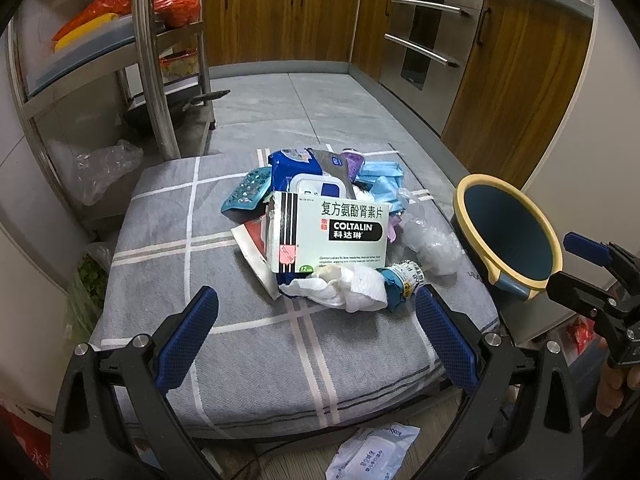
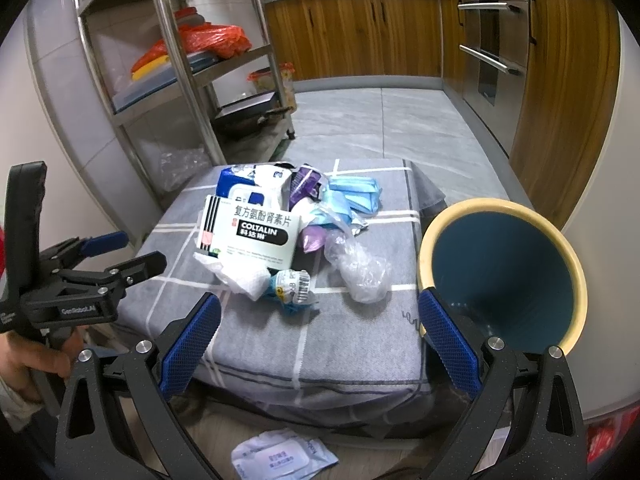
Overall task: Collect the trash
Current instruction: 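Grasp the white tissue with the left tool while the right tool grasps the wrapped ball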
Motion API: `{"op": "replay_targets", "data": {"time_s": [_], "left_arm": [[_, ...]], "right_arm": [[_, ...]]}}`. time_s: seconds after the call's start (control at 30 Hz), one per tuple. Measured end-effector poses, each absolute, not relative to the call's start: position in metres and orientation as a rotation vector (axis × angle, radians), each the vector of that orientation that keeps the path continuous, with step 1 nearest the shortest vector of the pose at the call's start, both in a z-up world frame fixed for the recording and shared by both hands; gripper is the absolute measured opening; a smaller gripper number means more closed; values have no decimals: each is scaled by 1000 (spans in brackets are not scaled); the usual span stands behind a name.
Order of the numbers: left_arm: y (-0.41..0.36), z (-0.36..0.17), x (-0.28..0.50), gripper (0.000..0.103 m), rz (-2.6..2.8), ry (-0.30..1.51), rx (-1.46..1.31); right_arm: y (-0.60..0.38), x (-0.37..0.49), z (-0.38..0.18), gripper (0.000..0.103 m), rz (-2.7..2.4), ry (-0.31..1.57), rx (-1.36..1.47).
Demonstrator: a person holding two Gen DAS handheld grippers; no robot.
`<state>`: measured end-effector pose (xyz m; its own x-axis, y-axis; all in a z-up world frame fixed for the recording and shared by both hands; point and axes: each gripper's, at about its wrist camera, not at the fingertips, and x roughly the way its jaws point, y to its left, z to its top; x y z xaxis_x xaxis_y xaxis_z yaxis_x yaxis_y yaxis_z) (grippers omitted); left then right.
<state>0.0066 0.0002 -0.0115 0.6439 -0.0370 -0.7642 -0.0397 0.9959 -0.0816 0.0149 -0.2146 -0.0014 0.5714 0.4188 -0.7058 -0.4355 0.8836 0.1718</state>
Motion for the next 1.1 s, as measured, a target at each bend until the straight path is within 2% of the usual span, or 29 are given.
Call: {"op": "replay_targets", "data": {"time_s": [0.4,0.77,1.0,1.1], "left_arm": [[24,-9,38,97,-38,909,-160],[32,-24,92,97,-194,1029,-167],[50,-45,119,95,-220,1080,-150],[57,-52,126,89,-269,1089,-172]], "right_arm": [[-218,32,-8,98,480,886,23],[-208,65,-21,98,473,947,-3],[-201,85,-39,91,472,992,-10],[-198,92,-46,87,472,1005,-8]]}}
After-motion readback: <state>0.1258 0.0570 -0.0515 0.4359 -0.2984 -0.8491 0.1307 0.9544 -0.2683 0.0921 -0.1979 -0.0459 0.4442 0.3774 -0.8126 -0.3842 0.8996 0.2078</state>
